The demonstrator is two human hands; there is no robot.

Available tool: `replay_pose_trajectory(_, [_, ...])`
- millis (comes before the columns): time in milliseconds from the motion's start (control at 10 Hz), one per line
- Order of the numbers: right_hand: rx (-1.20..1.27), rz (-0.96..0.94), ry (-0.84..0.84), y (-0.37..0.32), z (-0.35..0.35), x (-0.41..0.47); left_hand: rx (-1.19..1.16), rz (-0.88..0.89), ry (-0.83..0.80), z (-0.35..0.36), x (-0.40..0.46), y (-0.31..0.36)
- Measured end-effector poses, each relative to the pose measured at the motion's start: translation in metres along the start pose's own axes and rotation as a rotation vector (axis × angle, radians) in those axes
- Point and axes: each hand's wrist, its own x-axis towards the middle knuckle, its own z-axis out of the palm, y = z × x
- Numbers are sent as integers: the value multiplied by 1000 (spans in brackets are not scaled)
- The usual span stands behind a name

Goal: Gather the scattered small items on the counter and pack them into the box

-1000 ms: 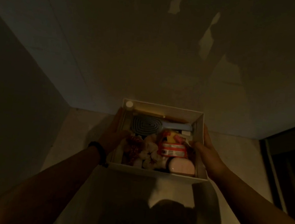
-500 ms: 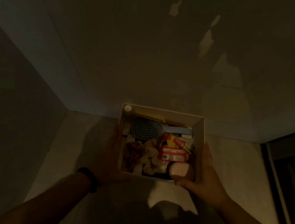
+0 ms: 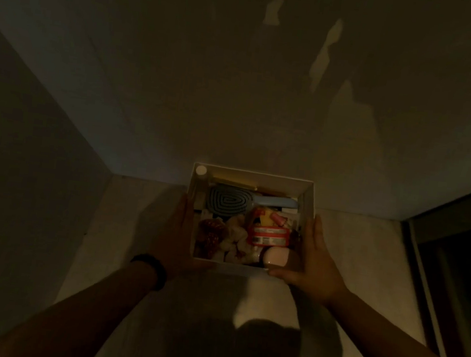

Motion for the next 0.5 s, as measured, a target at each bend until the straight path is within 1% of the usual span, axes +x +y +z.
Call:
replay_pose_trajectory(100, [-122,29,-41,-27,-27,-23,81,-110,-20,-21,-21,33])
replay_pose_trajectory(300, [-144,95,-42,-102,-120,-101,120,-150,78,-110,-83,130])
replay_pose_trajectory(400, [-128,136,-26,-151,-178,-136,138,-183,104,-167,-110,186])
replay_pose_trajectory(500, [-20,185,6,-199,-230,-177,126,-198,87,-223,-145,242])
